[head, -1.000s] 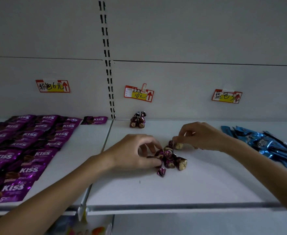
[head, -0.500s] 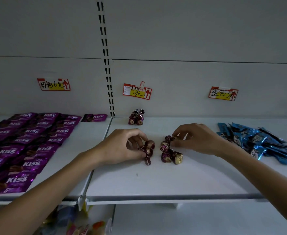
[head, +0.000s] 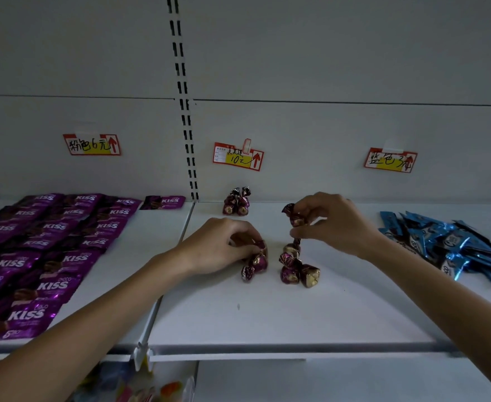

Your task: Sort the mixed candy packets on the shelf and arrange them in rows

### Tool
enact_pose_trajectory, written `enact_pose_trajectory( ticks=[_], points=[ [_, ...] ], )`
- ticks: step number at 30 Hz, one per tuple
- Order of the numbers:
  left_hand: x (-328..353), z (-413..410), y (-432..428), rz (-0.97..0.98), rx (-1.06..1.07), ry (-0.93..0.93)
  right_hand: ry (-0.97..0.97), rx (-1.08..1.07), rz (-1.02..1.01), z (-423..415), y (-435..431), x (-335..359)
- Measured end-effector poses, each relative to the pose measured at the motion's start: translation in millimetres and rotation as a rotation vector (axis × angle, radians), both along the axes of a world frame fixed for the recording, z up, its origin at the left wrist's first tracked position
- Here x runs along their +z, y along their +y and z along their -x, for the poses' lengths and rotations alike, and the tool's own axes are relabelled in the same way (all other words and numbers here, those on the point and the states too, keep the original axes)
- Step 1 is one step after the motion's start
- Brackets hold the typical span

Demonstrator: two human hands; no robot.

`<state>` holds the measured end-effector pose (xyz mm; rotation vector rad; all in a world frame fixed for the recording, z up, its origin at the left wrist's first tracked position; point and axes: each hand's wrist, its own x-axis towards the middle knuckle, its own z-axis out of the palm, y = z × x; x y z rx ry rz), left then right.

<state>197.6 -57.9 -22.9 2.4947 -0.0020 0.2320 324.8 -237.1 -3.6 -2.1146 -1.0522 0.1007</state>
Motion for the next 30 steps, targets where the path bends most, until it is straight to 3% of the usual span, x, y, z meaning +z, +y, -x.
enact_pose_trajectory(
  ticks=[4,7,9,13,19,30],
  points=[
    [-3.7,-3.7,4.2,0.051,0.008,-0.055,0.364,0.128,-0.150,-2.4,9.8,4.4],
    [-2.2,-4.3,13.4,0.114,0.092,-0.169,0.434,0.206,-0.197,-7.0,18.4,4.7],
    [1.3,-4.4,22.8,0.119,0.161,-0.218,0.388,0.197,-0.173,-8.4,26.7,3.8],
    [-1.9,-7.1,40.5,0.000,0.249,-0.211,-0.022,0.099,0.092,-6.4,46.8,-8.2],
    [-6.6,-4.9,51.3,0.009,0.198,-0.181,0.021,0.151,0.199,-12.0,58.2,-6.9],
    [-10.2,-23.1,60.1,-0.019,0.234,-0.189,-0.019,0.092,0.104,-18.4,81.8,-13.6]
  ],
)
